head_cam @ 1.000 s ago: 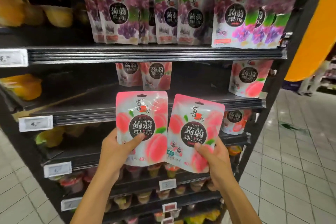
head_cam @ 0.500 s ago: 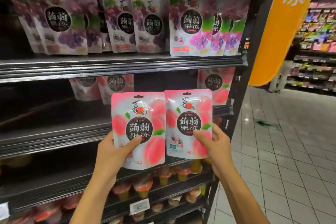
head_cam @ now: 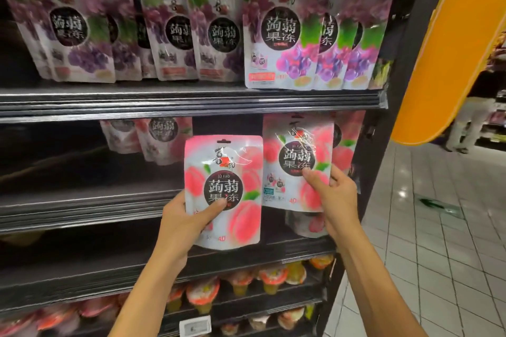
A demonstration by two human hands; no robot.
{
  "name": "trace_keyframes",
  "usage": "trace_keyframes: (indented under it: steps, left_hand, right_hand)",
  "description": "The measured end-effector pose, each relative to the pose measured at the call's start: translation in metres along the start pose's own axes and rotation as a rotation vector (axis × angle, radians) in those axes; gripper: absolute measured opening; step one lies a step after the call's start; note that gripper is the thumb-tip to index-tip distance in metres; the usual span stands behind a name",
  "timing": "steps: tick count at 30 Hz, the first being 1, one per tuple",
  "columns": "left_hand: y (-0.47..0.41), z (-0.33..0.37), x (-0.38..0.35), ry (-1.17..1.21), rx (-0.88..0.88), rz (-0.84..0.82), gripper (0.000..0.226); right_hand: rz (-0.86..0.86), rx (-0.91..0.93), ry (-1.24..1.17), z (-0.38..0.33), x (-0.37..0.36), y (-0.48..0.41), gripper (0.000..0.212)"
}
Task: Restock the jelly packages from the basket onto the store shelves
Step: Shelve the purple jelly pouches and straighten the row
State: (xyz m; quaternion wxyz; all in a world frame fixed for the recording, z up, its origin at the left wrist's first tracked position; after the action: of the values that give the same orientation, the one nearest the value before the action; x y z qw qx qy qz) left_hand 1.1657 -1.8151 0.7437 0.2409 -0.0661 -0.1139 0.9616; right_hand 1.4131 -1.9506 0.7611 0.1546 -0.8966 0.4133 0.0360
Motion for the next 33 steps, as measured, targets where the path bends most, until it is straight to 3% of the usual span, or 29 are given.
trace_keyframes:
  steps: [7, 10, 13, 15, 21, 26, 33]
  left_hand:
    - [-0.005, 0.002, -0.022, -0.012, -0.013, -0.016, 0.048]
    - [-0.004, 0.001, -0.029, -0.022, -0.011, -0.003, 0.049]
    - [-0.004, -0.002, -0.037, -0.035, -0.006, 0.0, 0.049]
    - [-0.004, -0.003, -0.041, -0.043, -0.006, 0.004, 0.051]
    - [0.0, -0.009, -0.047, -0.066, -0.01, 0.031, 0.052]
    - [-0.001, -0.011, -0.05, -0.054, 0.0, 0.049, 0.046]
    - [-0.002, -0.009, -0.052, -0.039, 0.002, 0.066, 0.052]
  right_hand:
    - [0.076, 0.145, 0.078, -0.011, 0.004, -0.038, 0.04]
    - [0.082, 0.11, 0.169, -0.003, 0.002, -0.052, 0.048]
    - [0.072, 0.082, 0.234, 0.002, 0.0, -0.058, 0.079]
    - [0.023, 0.069, 0.259, 0.003, 0.001, -0.06, 0.086]
    - [-0.078, 0.175, 0.367, -0.004, 0.014, -0.053, 0.025]
    - [-0.014, 0.228, 0.51, -0.005, 0.022, -0.049, 0.034]
    - [0.041, 0.182, 0.529, -0.004, 0.021, -0.058, 0.041]
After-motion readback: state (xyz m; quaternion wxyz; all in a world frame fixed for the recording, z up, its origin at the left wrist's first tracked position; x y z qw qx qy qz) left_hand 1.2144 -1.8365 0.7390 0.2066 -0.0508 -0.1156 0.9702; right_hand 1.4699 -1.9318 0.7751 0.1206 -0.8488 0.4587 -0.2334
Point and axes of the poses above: each hand's wrist, its own y-axis away from the middle knuckle, its own x-axis out of the back of the hand, z = x × y, the point moved 3 cm from there along -y, towards the middle knuckle, and after that the axes turned 6 degrees about -x, right-handed, at the moved point
